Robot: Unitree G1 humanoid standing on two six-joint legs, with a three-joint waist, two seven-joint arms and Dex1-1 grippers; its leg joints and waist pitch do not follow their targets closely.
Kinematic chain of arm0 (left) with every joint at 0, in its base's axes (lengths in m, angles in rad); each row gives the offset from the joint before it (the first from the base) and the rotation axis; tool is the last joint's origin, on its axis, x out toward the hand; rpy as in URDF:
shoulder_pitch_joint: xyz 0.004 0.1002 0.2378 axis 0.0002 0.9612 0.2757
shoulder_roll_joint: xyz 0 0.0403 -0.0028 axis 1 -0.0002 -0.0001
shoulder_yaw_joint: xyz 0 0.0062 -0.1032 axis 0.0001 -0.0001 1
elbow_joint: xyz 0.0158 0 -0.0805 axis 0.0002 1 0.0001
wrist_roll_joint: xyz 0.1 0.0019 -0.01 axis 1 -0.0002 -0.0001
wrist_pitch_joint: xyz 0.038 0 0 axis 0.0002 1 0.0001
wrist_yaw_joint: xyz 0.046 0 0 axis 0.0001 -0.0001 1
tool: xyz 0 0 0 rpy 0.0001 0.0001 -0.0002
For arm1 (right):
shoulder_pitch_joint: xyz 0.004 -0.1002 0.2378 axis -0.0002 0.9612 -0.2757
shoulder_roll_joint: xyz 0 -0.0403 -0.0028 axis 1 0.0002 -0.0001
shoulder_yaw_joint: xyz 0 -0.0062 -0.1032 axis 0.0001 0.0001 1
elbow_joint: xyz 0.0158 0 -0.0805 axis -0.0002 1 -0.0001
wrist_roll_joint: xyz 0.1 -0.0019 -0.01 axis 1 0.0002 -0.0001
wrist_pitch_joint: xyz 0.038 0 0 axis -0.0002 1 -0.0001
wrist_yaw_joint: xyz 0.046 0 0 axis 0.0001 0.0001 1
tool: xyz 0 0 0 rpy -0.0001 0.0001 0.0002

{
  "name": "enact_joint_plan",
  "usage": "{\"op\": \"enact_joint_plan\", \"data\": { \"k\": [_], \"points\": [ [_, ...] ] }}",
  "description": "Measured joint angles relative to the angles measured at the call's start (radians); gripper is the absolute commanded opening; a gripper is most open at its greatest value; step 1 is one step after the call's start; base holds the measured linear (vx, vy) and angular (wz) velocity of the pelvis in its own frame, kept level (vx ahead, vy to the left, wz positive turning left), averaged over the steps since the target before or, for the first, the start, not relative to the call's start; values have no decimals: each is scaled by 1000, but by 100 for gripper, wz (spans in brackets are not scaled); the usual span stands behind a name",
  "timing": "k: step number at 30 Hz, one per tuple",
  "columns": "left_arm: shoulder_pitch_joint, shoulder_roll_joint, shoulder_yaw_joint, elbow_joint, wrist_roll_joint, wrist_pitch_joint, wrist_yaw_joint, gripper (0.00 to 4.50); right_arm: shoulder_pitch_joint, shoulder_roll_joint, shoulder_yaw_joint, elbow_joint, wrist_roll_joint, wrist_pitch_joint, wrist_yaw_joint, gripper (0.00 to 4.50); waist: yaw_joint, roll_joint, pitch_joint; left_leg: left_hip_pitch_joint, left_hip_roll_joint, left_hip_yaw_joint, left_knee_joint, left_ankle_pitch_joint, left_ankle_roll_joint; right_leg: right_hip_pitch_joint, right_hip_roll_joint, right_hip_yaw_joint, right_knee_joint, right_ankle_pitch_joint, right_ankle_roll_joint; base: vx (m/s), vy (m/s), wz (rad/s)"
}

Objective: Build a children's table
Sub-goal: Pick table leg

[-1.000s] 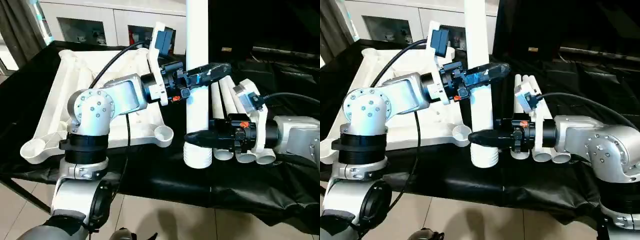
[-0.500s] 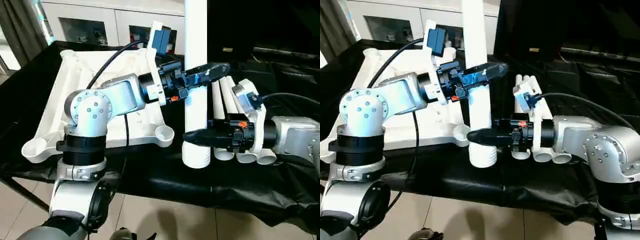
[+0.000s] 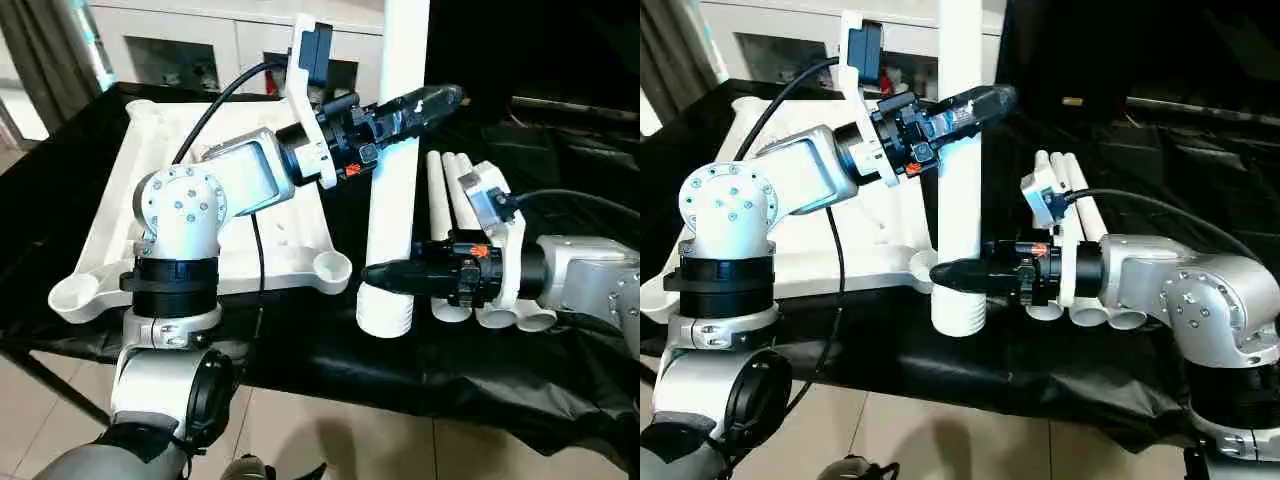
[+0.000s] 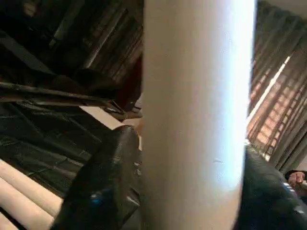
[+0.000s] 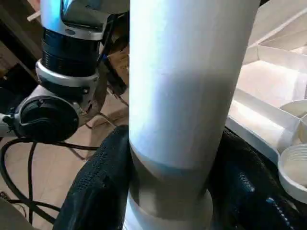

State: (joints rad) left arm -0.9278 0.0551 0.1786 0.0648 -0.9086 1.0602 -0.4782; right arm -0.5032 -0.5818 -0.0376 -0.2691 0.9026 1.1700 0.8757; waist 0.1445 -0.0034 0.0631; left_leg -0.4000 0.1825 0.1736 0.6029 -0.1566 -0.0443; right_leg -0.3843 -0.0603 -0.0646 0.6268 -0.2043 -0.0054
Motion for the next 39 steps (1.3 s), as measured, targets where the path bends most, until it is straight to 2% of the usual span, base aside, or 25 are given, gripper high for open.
{"op": "enact_joint_plan", "data": {
  "k": [2, 4, 6, 8, 9, 12, 14, 21, 30, 39],
  "points": [
    [0, 0, 0, 2, 1, -1, 4, 227, 0, 0, 2, 0, -3, -1, -4, 191, 0, 0, 0, 0, 0, 0, 0, 0, 0, 0, 0, 0, 0, 0, 0, 0, 0, 0],
    [0, 0, -1, 5, 1, -3, 2, 223, 0, 0, 4, 3, -7, -3, -7, 191, -1, 0, 0, 0, 0, 0, 0, 0, 0, 0, 0, 0, 0, 0, 0, 0, 0, 0],
    [0, 1, -1, 9, 1, -5, 2, 193, 0, 0, 5, 6, -8, -5, -7, 191, -1, 0, 0, 0, 0, 0, 0, 0, 0, 0, 0, 0, 0, 0, 0, 0, 0, 0],
    [0, 1, -1, 10, 1, -7, 2, 188, 0, 0, 7, 6, -11, -10, -7, 191, -1, 0, 0, 0, 0, 0, 0, 0, 0, 0, 0, 0, 0, 0, 0, 0, 0, 0],
    [0, 2, -1, 9, 1, -9, 2, 184, 0, 0, 9, 6, -14, -17, -7, 261, -1, 0, 0, 0, 0, 0, 0, 0, 0, 0, 0, 0, 0, 0, 0, 0, 0, 0],
    [0, 4, 2, 24, 1, -13, 5, 181, -1, 11, 13, 4, -20, -36, -7, 268, -1, 0, 0, 0, 0, 0, 0, 0, 0, 0, 0, 0, 0, 0, 0, 0, 0, 0],
    [0, 3, 1, 30, 1, -13, 5, 181, -2, 20, 15, 5, -27, -40, -10, 296, -1, 0, 0, 0, 0, 0, 0, 0, 0, 0, 0, 0, 0, 0, 0, 0, 0, 0],
    [0, 2, 0, 30, 0, -12, 4, 180, -24, 28, 19, 15, -31, -50, -17, 347, -1, 0, 0, 0, 0, 0, 0, 0, 0, 0, 0, 0, 1, 0, 0, 0, 0, 0],
    [5, 14, -1, 25, -27, 5, -38, 180, -36, 39, 28, 39, -33, -48, -14, 347, -1, 0, 0, 0, 0, 0, 1, 0, 0, 0, 0, 0, 1, 0, 0, 0, 0, 0],
    [11, 27, -11, 25, -41, 29, -79, 180, -36, 17, 40, 39, -1, -24, 40, 347, -1, 0, 0, 0, 0, 0, 1, 0, 0, 0, 0, 0, 1, 0, 0, 0, 0, 0]
  ]
}}
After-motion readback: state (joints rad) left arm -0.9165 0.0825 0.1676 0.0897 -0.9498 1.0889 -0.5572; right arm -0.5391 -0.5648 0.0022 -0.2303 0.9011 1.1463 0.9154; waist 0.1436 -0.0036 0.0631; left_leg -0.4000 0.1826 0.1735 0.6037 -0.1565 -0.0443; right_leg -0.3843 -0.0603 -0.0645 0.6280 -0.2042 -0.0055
